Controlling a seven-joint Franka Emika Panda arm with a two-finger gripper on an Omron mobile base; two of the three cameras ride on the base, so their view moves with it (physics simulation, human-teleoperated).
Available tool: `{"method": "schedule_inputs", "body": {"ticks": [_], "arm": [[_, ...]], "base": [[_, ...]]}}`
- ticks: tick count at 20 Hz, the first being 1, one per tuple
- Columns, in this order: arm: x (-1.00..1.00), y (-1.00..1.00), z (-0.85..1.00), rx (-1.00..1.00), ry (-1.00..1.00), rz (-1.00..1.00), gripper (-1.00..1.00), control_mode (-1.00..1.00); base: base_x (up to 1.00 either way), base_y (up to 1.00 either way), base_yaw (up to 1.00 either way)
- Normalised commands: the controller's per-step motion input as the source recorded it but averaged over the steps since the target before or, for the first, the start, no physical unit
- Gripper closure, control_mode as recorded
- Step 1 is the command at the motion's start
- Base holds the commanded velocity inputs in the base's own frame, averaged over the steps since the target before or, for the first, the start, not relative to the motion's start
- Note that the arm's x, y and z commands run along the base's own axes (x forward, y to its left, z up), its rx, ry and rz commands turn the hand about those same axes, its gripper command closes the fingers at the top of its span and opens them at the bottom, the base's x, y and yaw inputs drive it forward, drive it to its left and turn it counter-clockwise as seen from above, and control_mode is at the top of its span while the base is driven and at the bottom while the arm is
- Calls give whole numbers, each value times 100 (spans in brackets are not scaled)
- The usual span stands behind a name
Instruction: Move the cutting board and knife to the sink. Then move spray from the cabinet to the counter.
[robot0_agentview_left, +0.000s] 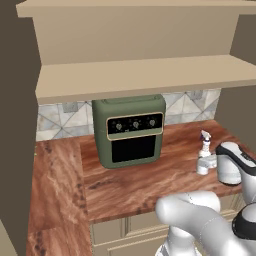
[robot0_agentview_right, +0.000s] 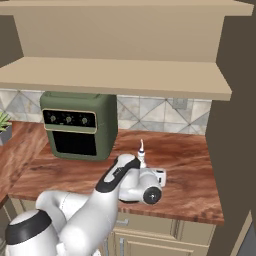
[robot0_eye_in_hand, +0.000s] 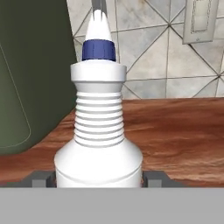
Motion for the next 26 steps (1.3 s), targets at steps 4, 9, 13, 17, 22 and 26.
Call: {"method": "schedule_inputs", "body": {"ticks": [4,9,13,17,22,26], "arm": [[-26,0,0,0,-13,0,-100,-100],[-28,0,1,0,-15,0,-100,-100],[-19,0,8,0,-15,0,-100,-100],[-6,0,19,0,-14,0,-100,-100],[-29,0,58,0,-9,-1,-100,-100],[-58,0,94,0,0,-4,-100,-100]], "base": [[0,0,0],[0,0,0],[0,0,0],[0,0,0],[0,0,0],[0,0,0]]}}
